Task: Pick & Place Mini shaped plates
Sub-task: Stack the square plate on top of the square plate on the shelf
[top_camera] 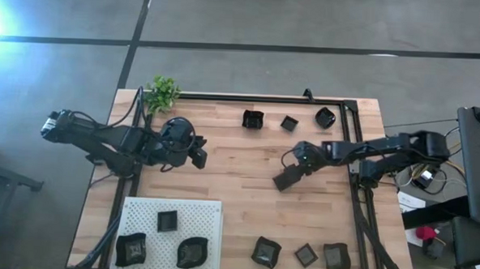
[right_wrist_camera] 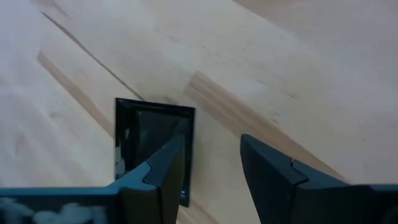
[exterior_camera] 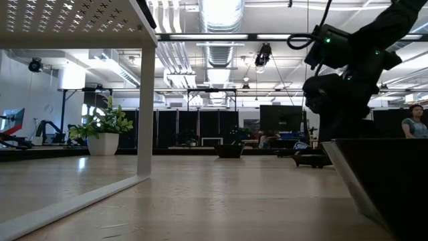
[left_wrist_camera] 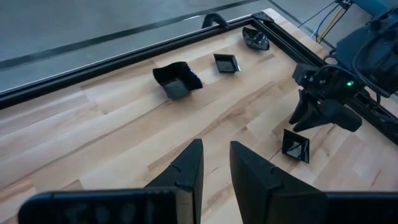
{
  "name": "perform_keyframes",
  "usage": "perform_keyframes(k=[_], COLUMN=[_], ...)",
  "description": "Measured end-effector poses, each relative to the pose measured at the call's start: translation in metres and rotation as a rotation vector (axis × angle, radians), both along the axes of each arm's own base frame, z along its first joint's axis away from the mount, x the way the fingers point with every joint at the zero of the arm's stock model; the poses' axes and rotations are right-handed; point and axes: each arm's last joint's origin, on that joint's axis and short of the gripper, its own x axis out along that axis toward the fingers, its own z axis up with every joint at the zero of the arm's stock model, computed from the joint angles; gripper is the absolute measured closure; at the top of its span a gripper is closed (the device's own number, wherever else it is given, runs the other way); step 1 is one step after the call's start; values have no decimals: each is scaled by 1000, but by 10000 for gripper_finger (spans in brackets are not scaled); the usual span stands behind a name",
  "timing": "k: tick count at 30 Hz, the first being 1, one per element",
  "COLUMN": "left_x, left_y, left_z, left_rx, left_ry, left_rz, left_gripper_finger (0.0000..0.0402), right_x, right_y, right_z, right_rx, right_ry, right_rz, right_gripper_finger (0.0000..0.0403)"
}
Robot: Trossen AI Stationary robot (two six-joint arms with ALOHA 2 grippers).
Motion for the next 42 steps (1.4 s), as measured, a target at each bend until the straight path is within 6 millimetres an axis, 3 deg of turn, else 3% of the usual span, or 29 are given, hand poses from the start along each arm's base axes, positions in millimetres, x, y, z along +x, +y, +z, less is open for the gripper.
perform_keyframes(k=[18,22,29,33,42], left_x=[0,0,0,0,0], left_y=[0,0,0,0,0], left_z=[0,0,0,0,0], left_rx=[-2,-3,-3,-3,-8], left_ry=[1,1,1,1,3], left_rz=[-3,-3,-3,-3,-7], left_gripper_finger=[331,331,331,331,331], right_x=[17,16,16,16,10], right_y=[0,0,1,0,0], right_z=[-11,-9,-8,-7,19], right_rx=[33,40,49,42,15], right_ry=[63,59,52,47,-76], right_rz=[49,29,19,14,-25], right_gripper_finger=[272,299,385,393,395])
